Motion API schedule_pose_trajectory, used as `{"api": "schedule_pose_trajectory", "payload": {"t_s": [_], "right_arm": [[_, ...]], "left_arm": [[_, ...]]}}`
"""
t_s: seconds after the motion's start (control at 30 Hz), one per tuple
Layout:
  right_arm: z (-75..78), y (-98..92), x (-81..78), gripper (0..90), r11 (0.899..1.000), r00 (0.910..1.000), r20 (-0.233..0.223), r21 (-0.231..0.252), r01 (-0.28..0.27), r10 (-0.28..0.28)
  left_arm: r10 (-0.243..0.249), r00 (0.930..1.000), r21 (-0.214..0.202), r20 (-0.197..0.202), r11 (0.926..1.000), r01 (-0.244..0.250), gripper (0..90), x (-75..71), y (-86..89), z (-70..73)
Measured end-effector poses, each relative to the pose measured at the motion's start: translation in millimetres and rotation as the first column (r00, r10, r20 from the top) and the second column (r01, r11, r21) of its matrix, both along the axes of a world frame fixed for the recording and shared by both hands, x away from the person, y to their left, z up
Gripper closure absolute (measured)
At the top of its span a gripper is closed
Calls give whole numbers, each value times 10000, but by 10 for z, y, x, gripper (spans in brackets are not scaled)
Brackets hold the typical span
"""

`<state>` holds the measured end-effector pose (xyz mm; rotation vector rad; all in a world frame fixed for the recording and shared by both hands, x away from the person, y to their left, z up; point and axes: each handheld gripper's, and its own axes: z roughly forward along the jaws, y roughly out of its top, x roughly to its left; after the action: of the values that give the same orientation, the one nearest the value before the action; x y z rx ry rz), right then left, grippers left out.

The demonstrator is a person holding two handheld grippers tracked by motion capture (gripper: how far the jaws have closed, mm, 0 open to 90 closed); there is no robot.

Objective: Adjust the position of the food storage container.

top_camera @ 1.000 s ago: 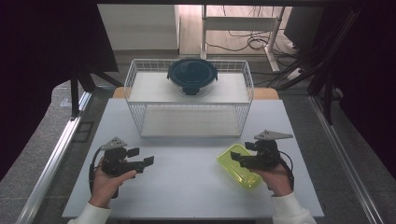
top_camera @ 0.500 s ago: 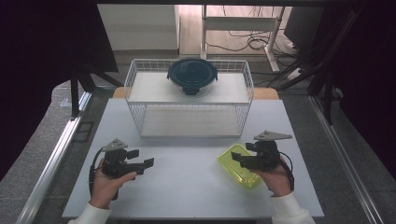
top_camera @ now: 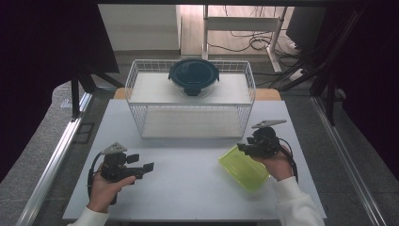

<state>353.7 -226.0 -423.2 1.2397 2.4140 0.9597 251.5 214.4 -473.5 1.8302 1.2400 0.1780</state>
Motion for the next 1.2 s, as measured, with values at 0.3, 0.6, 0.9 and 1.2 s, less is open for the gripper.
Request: {"api": "schedule_pose_trajectory", "payload": {"t_s": [0.3, 0.6, 0.9, 1.2], "right_arm": [[-87, -64, 254, 725, 9963, 9972, -752, -855, -49, -15], [-296, -42, 493, 888, 9806, 9892, -1467, -1933, -339, 53], [-374, 3, 503, 890, 9662, 9852, -1682, -2467, -744, 329], [-407, 138, 416, 889, 9444, 9772, -1603, -2753, -1798, 1393]], "left_arm": [[-54, 9999, 79, -92, 10000, 55, 226, 2, -27, -31], [30, 9998, 7, -216, 10000, -30, 227, 1, -4, -59], [28, 9997, 91, -225, 10000, -26, 230, 2, -5, -71], [141, 9995, -6, -294, 9999, -142, 232, -8, 20, -71]]}}
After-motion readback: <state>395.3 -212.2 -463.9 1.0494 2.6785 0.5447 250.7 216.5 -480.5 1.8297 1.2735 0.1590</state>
